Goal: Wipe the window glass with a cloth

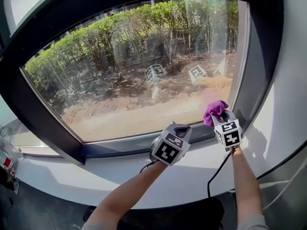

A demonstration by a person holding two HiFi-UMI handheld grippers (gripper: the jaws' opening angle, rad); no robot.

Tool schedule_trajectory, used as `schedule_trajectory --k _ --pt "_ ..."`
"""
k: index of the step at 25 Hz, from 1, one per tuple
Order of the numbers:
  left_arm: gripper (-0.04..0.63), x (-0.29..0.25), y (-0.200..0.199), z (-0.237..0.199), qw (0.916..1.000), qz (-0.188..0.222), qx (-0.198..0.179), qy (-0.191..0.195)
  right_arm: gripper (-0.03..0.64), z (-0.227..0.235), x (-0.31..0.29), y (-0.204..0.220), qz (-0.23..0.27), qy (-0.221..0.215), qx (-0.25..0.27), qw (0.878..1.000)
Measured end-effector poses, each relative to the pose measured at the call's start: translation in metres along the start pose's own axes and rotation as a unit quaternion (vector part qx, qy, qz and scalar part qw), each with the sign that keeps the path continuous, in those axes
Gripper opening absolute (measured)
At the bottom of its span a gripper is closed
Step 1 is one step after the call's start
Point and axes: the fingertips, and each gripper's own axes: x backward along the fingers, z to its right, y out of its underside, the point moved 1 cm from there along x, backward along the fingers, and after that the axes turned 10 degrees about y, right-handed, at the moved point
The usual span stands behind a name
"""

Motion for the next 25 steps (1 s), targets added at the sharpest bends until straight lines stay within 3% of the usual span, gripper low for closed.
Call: schedule_trajectory --k 8,15,25 --pt "0.0 -0.007 0.014 0.002 0.9999 -0.016 0.006 0.002 0.107 -0.001 -0.01 0.059 -0.081 0.002 0.004 0.997" --pt "0.0 -0.01 0.02 0.007 0.9996 -0.026 0.008 0.005 0.107 0.021 -0.015 0.08 -0.124 0.048 -0.017 0.991" --pt "0.0 -0.004 0.014 0.012 0.9997 -0.024 -0.002 0.007 0.106 0.041 -0.011 0.083 -0.139 0.1 -0.046 0.984"
